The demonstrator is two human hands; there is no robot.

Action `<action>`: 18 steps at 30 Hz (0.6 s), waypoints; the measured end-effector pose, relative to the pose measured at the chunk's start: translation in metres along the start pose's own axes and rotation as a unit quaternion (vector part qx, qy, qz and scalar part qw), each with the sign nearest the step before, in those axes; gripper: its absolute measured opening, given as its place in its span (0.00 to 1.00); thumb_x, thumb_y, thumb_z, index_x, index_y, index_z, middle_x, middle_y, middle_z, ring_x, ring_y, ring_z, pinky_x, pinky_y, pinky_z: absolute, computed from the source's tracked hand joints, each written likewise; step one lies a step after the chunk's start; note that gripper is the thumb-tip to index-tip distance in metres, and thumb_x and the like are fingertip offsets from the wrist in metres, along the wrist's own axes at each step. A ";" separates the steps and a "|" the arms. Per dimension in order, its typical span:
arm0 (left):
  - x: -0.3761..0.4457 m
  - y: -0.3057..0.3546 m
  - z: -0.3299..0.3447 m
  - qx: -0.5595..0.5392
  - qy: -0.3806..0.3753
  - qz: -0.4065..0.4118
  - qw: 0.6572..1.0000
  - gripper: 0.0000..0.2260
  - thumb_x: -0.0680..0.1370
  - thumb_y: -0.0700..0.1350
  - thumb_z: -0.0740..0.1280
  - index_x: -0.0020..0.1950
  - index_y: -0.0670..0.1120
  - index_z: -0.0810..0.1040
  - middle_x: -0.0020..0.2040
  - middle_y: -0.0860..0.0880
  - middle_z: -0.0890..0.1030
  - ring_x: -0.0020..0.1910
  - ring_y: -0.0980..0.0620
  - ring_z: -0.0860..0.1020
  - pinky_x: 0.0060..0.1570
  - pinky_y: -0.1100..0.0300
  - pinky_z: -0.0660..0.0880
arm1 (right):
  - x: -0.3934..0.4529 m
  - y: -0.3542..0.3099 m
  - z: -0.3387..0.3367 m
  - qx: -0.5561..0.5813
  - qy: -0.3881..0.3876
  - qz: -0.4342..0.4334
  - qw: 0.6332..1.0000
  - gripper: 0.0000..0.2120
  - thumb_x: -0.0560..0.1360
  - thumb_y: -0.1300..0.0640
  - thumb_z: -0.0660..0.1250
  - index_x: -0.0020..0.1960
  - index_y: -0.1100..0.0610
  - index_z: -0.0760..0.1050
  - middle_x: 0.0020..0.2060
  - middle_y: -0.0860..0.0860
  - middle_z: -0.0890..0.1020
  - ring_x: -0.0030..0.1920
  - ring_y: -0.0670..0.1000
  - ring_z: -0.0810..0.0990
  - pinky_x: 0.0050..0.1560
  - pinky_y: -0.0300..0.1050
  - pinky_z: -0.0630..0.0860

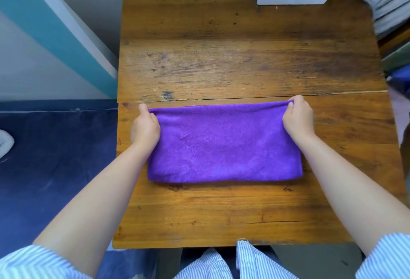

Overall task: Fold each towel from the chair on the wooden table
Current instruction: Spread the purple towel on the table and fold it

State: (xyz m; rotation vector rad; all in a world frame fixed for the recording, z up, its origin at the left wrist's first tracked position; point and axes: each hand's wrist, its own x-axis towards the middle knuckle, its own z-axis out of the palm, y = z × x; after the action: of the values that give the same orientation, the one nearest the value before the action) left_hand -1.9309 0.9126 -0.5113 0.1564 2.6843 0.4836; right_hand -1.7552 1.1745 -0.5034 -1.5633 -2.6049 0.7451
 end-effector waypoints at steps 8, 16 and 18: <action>0.000 -0.002 0.003 0.063 0.020 -0.034 0.997 0.16 0.82 0.49 0.50 0.63 0.38 0.62 0.53 0.34 0.78 0.50 0.35 0.77 0.41 0.51 0.68 | -0.007 -0.004 0.002 -0.056 0.033 0.061 0.996 0.17 0.79 0.56 0.54 0.64 0.64 0.65 0.63 0.63 0.70 0.60 0.66 0.72 0.55 0.57 0.71; -0.086 -0.014 0.015 0.042 0.106 0.180 0.977 0.22 0.74 0.40 0.65 0.66 0.34 0.69 0.65 0.31 0.70 0.65 0.31 0.69 0.62 0.41 0.68 | -0.086 -0.016 0.011 -0.071 0.081 -0.131 0.986 0.24 0.69 0.63 0.62 0.64 0.68 0.69 0.65 0.68 0.68 0.67 0.69 0.66 0.66 0.66 0.60; -0.106 -0.012 0.029 0.109 0.091 0.260 0.955 0.21 0.69 0.41 0.66 0.61 0.36 0.76 0.62 0.33 0.75 0.61 0.30 0.72 0.55 0.35 0.70 | -0.118 -0.029 0.027 -0.109 0.040 -0.217 0.969 0.24 0.65 0.61 0.65 0.60 0.66 0.74 0.62 0.67 0.74 0.62 0.70 0.70 0.59 0.73 0.62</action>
State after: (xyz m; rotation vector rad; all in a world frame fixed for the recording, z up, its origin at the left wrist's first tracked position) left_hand -1.8234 0.8916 -0.5008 0.9411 2.8585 0.3597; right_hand -1.7273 1.0537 -0.4888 -0.9629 -2.8887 0.3637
